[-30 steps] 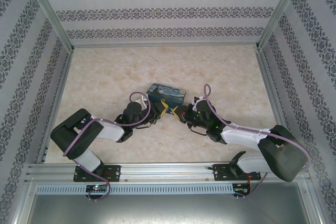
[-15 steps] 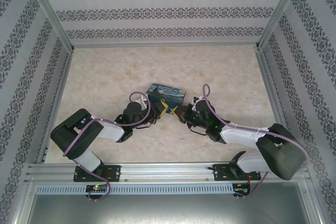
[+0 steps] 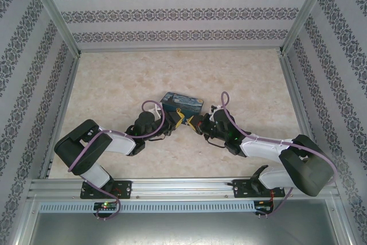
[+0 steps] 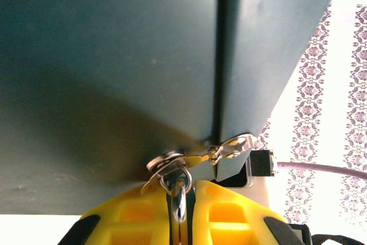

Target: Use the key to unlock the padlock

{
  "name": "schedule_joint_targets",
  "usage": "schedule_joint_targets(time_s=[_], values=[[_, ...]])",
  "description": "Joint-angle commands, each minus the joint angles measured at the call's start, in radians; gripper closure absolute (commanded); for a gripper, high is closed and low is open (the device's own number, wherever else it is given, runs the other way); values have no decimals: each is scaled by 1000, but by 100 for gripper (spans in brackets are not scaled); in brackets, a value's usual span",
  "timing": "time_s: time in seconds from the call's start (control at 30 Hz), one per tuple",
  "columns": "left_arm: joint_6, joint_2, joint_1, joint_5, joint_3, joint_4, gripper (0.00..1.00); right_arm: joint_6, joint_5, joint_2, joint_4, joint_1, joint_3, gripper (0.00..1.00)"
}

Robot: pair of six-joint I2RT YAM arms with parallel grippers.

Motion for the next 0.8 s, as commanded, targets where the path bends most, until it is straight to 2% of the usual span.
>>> schedule_joint_targets(time_s=[0.0,0.5,0.77], values=[[13,-27,-11,13,8,20,100,-30,-22,-47,-1,4,17,100],[-30,-25,-10,-15,2,29,100,-80,-41,-188,-164,-20,-32,100],[-36,-38,-10,-17,0,30,100,-80,-34,-162,-157,-15,-30,100]])
